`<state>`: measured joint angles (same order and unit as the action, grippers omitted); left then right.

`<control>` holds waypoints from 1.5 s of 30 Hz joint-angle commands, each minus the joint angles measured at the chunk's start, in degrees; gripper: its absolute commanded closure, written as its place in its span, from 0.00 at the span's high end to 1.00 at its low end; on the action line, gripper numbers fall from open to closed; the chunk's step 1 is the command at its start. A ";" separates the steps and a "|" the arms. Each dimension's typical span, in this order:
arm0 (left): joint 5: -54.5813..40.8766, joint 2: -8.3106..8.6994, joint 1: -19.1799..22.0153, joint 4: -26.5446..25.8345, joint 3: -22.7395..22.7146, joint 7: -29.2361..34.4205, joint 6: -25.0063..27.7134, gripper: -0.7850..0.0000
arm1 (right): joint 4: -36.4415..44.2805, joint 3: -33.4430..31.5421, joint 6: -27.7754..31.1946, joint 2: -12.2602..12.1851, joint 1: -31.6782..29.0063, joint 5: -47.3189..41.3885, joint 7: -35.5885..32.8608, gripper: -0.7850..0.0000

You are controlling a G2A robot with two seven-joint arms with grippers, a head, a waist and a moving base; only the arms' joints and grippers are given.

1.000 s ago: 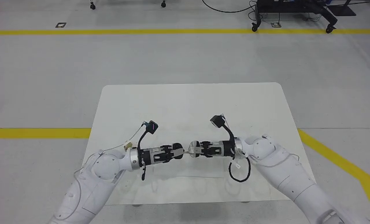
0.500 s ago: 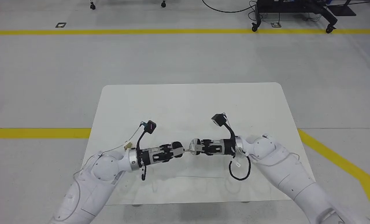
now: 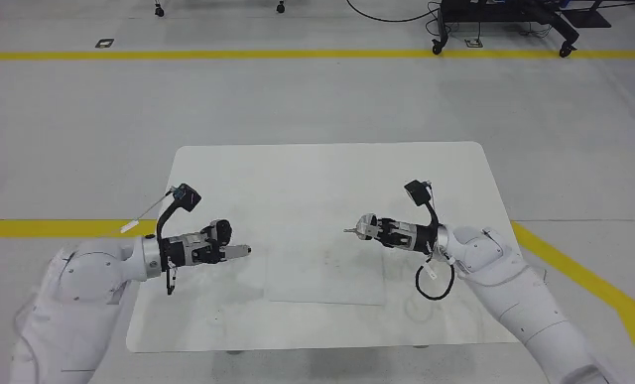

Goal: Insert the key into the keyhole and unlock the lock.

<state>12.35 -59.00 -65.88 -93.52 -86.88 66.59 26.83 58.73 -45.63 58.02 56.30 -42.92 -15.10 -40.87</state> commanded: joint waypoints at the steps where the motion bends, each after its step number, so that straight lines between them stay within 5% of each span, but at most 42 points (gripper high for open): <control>1: 15.62 0.77 -2.13 -6.63 -2.67 -0.82 -8.46 1.00 | 0.04 -0.02 -0.02 0.00 -0.01 -0.02 -0.25 0.00; 4: 27.66 0.80 -4.62 -10.26 0.58 -4.70 -10.95 1.00 | 0.04 -0.02 -0.02 0.00 -0.01 -0.02 -0.25 0.00; 12: 38.58 -0.27 1.46 0.25 10.74 -12.29 -11.90 1.00 | 0.04 -0.02 -0.02 0.00 -0.01 -0.02 -0.25 0.00; 17: 39.64 -0.95 5.61 6.42 14.70 -12.34 -11.87 0.64 | 0.04 -0.02 -0.02 0.00 -0.01 -0.02 -0.25 0.00; 19: 39.51 -1.18 6.72 8.06 15.53 -11.92 -13.05 0.61 | 0.04 -0.02 -0.02 0.00 -0.01 -0.02 -0.25 0.00; 24: 40.38 -1.38 7.91 9.44 17.13 -10.78 -12.93 0.54 | 0.04 -0.02 -0.02 0.00 -0.01 -0.02 -0.25 0.00; 31: 40.12 -1.50 8.12 10.10 17.82 -10.75 -13.20 0.31 | 0.04 -0.02 -0.02 0.00 -0.01 -0.02 -0.25 0.00; 41: 41.02 -0.80 5.55 7.02 15.79 -7.79 -14.67 0.26 | 0.04 -0.02 -0.02 0.00 -0.01 -0.02 -0.25 0.00; 45: 40.92 -0.63 4.75 6.09 15.22 -7.94 -14.71 0.16 | 0.04 -0.02 -0.02 0.00 -0.01 -0.02 -0.25 0.00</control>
<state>53.29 -59.67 -60.95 -87.24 -71.53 58.80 12.15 58.77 -45.65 58.00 56.30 -42.93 -15.12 -41.11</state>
